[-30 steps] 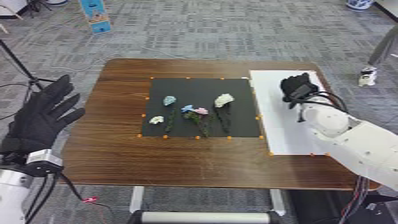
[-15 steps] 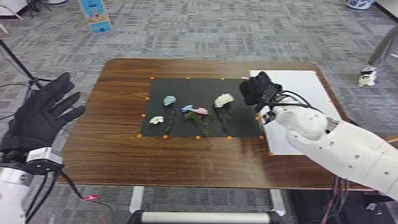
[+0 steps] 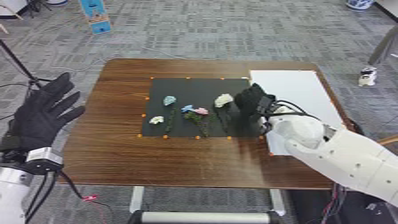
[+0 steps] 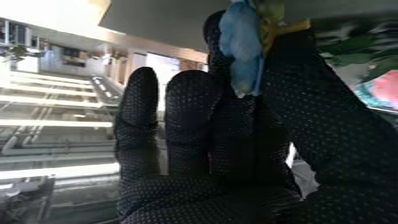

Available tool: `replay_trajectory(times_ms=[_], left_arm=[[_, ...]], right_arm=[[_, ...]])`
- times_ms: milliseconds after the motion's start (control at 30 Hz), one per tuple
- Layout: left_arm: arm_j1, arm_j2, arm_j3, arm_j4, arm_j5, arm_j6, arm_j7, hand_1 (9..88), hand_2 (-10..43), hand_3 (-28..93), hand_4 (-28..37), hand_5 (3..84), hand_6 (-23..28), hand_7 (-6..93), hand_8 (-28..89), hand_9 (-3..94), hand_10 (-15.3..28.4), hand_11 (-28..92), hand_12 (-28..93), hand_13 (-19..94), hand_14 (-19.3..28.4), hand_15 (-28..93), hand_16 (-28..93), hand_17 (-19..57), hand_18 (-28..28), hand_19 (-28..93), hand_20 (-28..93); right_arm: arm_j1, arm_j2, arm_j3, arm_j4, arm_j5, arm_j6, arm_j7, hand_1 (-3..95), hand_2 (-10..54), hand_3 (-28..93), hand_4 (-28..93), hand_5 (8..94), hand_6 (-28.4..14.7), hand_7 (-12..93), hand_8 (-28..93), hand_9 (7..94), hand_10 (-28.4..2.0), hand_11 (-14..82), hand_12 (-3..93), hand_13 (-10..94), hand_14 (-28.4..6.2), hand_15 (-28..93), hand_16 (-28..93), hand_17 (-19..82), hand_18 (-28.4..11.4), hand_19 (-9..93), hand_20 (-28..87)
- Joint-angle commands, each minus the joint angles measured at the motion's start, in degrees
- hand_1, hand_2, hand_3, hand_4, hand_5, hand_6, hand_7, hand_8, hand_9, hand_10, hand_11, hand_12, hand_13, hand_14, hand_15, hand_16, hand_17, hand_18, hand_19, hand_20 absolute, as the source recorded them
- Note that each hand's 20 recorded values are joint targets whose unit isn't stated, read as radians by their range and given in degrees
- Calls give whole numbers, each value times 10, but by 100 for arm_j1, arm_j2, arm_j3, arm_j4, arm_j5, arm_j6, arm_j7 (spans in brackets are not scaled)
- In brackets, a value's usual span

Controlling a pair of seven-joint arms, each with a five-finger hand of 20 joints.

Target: Arrange flowers

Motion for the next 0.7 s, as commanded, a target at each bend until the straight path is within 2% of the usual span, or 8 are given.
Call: replay_trajectory(times_ms=[33,100,200,267,300,367,533,700], left_arm=[[31,-25,-19,-11,-38,-59,-38,299,-84,520,-283,229,17,149,-88,168,85,101,175,124,130,89,42,-127,204,366,61],[29,-24,-24,-12,-26,-58,-49,297,-84,523,-283,228,17,148,-87,168,85,100,175,124,130,87,42,-128,204,365,61],[47,-28,-35,-18,-24,-48,-36,296,-84,526,-283,228,17,148,-87,168,85,99,176,124,130,86,43,-128,204,364,62],[51,-23,-30,-18,-40,-43,-33,298,-84,523,-283,229,17,148,-87,168,85,97,175,124,130,85,43,-127,203,363,62],[51,-25,-31,-17,-30,-50,-32,298,-84,522,-283,229,17,147,-87,168,84,95,175,124,130,85,43,-127,203,363,62],[73,-36,-35,-31,-39,-32,-34,298,-83,521,-283,229,18,146,-87,168,84,94,176,124,130,83,44,-127,204,363,62],[58,-32,-43,-20,-33,-41,-29,296,-83,524,-283,229,17,146,-86,169,84,90,179,124,130,79,47,-127,203,362,63],[54,-23,-35,-20,-44,-34,-19,296,-84,526,-283,229,18,143,-84,169,84,87,182,125,129,77,47,-127,203,361,63]], right_arm=[[-106,56,18,-156,-166,-83,-160,523,-95,806,-283,687,55,511,37,840,-25,185,472,589,-29,680,518,232,-155,685,497],[-139,69,70,-179,-208,-175,-186,513,-95,798,-283,676,56,509,37,835,-21,178,467,588,-28,677,516,230,-155,685,497],[-179,77,161,-187,-385,-315,-200,465,-95,774,-283,596,61,505,14,771,-26,154,458,566,-43,702,469,212,-155,679,501],[-206,81,231,-203,-431,-458,-185,438,-95,790,-283,558,59,482,0,675,-47,237,364,530,-48,704,425,199,-156,674,499],[-177,83,176,-180,-438,-379,-133,412,-95,826,-283,534,58,449,-57,610,-63,293,289,499,-52,694,390,187,-157,669,495],[-203,63,266,-164,-482,-514,-163,383,-95,859,-283,493,50,420,-174,537,-76,314,244,453,-60,684,338,173,-162,666,492],[-201,87,302,-182,-383,-522,-193,350,-95,834,-283,419,22,393,-179,455,-84,304,242,403,-68,685,312,153,-167,659,489],[-183,123,331,-221,-398,-613,-142,331,-95,831,-283,391,9,371,-164,419,-93,288,246,378,-76,683,303,147,-172,659,489]])
